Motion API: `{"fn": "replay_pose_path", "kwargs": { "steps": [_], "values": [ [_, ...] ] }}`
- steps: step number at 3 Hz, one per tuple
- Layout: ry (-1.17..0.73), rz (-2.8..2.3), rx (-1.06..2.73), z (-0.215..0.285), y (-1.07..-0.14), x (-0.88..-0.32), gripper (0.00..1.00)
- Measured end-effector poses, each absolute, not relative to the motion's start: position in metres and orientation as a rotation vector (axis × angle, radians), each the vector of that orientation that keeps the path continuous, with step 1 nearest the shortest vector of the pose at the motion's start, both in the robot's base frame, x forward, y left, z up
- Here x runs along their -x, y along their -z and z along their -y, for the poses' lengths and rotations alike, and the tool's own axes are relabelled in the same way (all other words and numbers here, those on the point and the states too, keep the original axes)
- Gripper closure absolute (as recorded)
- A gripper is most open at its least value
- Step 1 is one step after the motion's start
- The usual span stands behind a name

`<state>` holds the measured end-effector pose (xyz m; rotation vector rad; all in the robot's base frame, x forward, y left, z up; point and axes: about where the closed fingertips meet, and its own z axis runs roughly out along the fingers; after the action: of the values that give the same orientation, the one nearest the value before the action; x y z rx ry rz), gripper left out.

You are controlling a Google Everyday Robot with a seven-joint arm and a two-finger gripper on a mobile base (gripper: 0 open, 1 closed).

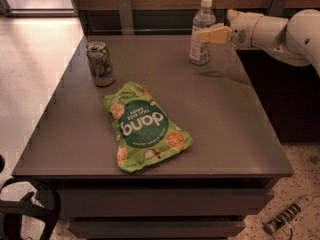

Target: Move blue plastic bottle near green rice chip bag

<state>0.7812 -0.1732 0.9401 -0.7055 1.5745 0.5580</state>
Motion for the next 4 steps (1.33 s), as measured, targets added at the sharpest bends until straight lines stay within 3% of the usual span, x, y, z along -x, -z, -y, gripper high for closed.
{"fn": "replay_pose_path", "kwargs": {
  "steps": [1, 2, 3, 4],
  "values": [
    [-0.607, -1.556, 0.693, 0.160, -0.930, -0.796, 0.18],
    [-0.611, -1.556, 0.694, 0.158, -0.929, -0.797, 0.43],
    [-0.617, -1.555, 0.699, 0.153, -0.929, -0.798, 0.74],
    [-0.621, -1.555, 0.701, 0.150, -0.928, -0.798, 0.96]
  ]
}}
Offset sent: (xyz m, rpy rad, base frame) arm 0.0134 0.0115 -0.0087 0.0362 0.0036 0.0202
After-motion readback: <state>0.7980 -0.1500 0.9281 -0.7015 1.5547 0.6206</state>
